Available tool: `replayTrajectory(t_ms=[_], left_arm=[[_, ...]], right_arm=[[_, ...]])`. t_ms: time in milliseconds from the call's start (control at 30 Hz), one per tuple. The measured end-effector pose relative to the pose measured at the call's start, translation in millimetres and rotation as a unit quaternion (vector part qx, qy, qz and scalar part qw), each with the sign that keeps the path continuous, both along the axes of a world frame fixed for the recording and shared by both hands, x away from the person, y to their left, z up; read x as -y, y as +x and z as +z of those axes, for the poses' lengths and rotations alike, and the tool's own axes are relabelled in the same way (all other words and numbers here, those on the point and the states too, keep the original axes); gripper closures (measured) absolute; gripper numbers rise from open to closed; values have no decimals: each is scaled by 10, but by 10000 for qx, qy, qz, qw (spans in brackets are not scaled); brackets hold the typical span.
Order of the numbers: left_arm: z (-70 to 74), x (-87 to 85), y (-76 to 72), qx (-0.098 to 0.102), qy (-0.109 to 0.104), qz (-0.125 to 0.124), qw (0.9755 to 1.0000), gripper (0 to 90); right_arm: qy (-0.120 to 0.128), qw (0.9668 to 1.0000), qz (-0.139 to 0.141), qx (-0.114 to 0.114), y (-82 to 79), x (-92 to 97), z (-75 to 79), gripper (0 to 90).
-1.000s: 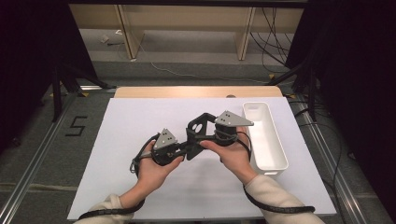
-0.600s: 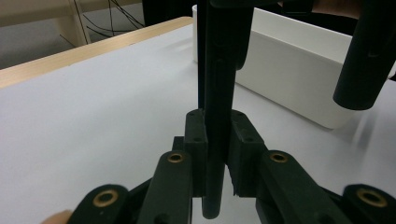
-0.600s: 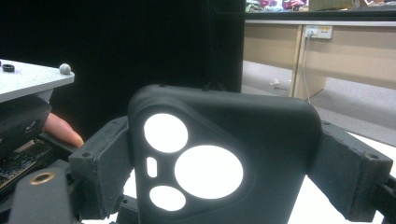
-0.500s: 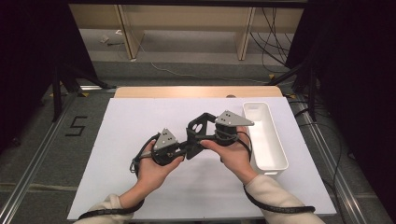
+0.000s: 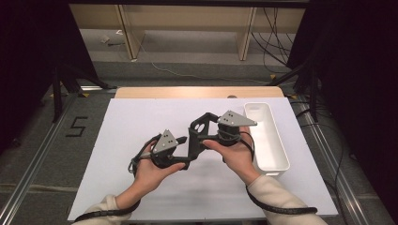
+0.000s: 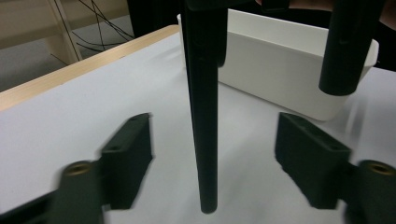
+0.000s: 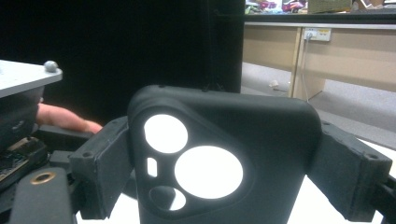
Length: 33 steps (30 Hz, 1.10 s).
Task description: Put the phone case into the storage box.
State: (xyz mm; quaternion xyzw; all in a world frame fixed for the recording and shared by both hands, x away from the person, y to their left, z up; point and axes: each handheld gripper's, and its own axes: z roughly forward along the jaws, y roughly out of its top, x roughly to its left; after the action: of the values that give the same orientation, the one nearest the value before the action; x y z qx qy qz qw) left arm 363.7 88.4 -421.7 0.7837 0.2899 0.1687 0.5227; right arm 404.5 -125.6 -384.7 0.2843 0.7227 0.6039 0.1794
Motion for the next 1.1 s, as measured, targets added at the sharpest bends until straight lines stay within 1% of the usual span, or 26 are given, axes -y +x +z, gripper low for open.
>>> replayTrajectory(t_ms=[33,100,167,200,267,367,600,767,933,1100], left_arm=[[1,-5,-5,-12,14,14,10000,145],[4,-35,-12,1,30,22,10000,75],[-1,-76,-14,-29,71,32,10000,10],[-7,-94,-14,-29,64,32,10000,0],[-14,-127,-21,-40,77,20,10000,0],[-11,-170,-30,7,106,29,9999,0],[-24,-276,-70,13,65,123,9999,0],[-28,-344,-99,11,-11,161,9999,0],[-33,-400,-123,-2,-3,189,9998,0],[-55,-440,-138,-18,75,214,9997,0]], right_arm=[[-16,10000,-5,10,0,7,3,151],[-29,10000,-16,26,0,20,7,151],[-27,10000,-32,40,0,33,12,151],[-27,10000,-35,48,2,40,14,151],[-38,10000,-60,53,3,55,20,151],[-28,9999,-78,61,8,74,28,151],[-14,9999,-136,76,17,124,50,151],[-17,9998,-178,93,25,154,61,151],[3,9997,-206,96,33,180,70,151],[30,9997,-242,86,41,200,74,151]])
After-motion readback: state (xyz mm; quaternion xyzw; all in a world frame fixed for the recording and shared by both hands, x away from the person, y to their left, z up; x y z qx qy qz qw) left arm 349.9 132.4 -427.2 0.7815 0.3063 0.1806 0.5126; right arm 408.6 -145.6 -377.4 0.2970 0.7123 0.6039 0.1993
